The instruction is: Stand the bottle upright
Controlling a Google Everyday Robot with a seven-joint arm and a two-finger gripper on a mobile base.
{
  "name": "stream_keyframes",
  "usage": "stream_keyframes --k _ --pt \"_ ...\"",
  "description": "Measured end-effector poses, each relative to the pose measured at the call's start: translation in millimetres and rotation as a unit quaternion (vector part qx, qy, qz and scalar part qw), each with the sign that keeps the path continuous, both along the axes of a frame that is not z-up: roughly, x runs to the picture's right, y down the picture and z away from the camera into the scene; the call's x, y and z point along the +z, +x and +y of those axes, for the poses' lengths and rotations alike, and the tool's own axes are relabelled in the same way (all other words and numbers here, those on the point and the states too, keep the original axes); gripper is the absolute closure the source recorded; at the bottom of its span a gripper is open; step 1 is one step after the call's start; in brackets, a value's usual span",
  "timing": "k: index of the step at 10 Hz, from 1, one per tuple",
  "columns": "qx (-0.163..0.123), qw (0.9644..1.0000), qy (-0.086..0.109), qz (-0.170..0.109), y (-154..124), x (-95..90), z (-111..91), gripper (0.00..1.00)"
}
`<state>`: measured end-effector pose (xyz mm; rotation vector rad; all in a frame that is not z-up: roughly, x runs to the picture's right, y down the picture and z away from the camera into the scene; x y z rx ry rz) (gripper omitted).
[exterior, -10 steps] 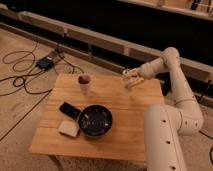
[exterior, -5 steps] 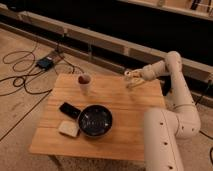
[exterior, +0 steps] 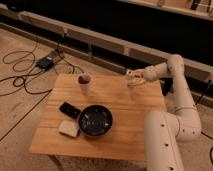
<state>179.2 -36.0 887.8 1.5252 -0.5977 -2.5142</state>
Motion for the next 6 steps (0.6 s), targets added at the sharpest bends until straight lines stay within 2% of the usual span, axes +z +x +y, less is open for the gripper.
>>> stream_keyframes --k 2,6 --pt "0.013 0.9997 -0.022 0.003 2.0 2.5 5.0 1.00" --pt "0.013 0.9997 -0.022 0.003 1.9 2.1 4.4 1.00"
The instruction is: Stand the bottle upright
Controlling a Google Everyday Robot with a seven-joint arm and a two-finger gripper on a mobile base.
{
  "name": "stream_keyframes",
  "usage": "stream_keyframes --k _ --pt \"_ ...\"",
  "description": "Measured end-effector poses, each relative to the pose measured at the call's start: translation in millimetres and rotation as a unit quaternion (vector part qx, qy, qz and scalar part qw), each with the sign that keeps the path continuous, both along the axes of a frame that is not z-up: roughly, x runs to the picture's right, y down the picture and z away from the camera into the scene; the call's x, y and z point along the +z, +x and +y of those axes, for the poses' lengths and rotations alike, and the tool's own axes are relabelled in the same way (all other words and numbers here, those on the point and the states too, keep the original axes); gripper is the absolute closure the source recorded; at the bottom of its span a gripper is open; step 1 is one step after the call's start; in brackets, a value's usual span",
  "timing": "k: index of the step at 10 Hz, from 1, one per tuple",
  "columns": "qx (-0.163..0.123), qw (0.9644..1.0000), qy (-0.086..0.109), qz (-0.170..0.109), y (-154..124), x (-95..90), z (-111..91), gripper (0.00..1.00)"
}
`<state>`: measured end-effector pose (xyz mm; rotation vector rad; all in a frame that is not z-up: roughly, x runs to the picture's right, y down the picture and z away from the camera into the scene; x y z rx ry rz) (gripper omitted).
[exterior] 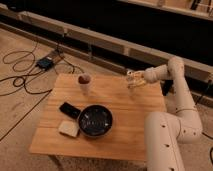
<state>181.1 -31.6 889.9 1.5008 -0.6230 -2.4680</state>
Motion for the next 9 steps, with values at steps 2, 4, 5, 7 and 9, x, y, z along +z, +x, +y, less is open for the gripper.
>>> stream_keyframes --k 2,4,5,7,9 --pt "0.000 1.0000 0.000 0.000 -0.2 0.1 0.0 1.00" --pt "0.002 1.0000 0.000 -0.002 -0.2 -0.2 0.1 1.00" --pt "0.010 0.9999 0.001 -0.009 0.5 -1.5 0.3 1.00" --pt "0.025 0.9995 0.004 -0.018 6.1 -7.6 -2.2 1.00" --pt "0.023 0.9995 0.004 -0.020 2.8 -7.3 -2.7 1.00"
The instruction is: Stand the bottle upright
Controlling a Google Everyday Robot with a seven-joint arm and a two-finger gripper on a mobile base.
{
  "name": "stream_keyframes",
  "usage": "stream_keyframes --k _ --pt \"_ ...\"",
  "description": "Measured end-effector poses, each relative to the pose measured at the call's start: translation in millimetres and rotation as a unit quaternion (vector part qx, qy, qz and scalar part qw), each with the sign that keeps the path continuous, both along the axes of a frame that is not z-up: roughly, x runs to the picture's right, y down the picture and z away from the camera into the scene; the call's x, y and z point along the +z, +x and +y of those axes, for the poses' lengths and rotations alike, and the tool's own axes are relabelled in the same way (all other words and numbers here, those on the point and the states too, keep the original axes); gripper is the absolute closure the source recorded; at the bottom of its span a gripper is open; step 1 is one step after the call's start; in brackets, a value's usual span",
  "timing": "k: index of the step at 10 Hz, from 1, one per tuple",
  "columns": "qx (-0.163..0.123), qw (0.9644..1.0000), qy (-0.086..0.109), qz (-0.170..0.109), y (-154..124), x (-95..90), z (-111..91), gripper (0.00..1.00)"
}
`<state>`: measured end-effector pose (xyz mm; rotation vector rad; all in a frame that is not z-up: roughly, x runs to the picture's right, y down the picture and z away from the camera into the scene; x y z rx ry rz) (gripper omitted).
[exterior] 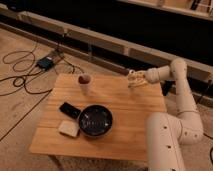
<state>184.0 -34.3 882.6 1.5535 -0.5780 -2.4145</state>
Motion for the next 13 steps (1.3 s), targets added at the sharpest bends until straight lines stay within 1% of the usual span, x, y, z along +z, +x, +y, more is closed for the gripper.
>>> stream_keyframes --k 6,7,9,11,13 --pt "0.001 1.0000 -0.001 -0.001 0.4 1.0 1.4 1.00" --pt "-0.006 0.9999 -0.006 -0.012 -1.5 0.5 10.5 1.00" --pt "-0.019 0.9992 -0.011 -0.033 -5.7 -1.4 24.0 1.00" --pt "-0.026 0.9981 -0.016 -0.053 -13.7 -2.6 32.6 1.00" --pt "-0.024 0.9973 -0.021 -0.066 -16.7 -4.1 37.2 1.00"
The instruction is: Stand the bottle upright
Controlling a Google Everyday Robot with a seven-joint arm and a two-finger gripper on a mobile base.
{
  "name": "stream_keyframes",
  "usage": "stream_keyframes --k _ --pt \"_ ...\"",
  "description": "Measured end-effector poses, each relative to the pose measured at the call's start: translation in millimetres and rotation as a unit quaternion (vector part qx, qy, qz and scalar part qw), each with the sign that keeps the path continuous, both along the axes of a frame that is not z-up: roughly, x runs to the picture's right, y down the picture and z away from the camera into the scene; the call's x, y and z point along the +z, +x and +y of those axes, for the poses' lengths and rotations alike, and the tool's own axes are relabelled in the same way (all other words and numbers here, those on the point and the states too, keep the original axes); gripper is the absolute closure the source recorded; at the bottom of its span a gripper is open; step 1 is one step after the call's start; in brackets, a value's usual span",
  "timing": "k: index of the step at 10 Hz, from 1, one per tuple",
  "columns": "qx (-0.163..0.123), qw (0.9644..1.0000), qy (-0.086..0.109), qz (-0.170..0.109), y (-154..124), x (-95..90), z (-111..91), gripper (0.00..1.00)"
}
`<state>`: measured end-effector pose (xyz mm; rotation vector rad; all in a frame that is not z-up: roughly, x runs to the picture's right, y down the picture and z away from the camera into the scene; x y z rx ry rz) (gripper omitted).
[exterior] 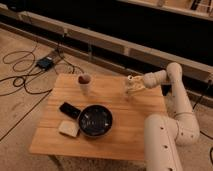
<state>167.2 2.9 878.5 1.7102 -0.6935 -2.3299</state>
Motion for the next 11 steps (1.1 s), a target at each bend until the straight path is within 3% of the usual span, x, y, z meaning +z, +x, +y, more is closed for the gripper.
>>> stream_keyframes --k 6,11 --pt "-0.010 0.9994 -0.033 0.007 -2.2 7.5 14.5 1.00" --pt "-0.010 0.9994 -0.033 0.007 -2.1 7.5 14.4 1.00"
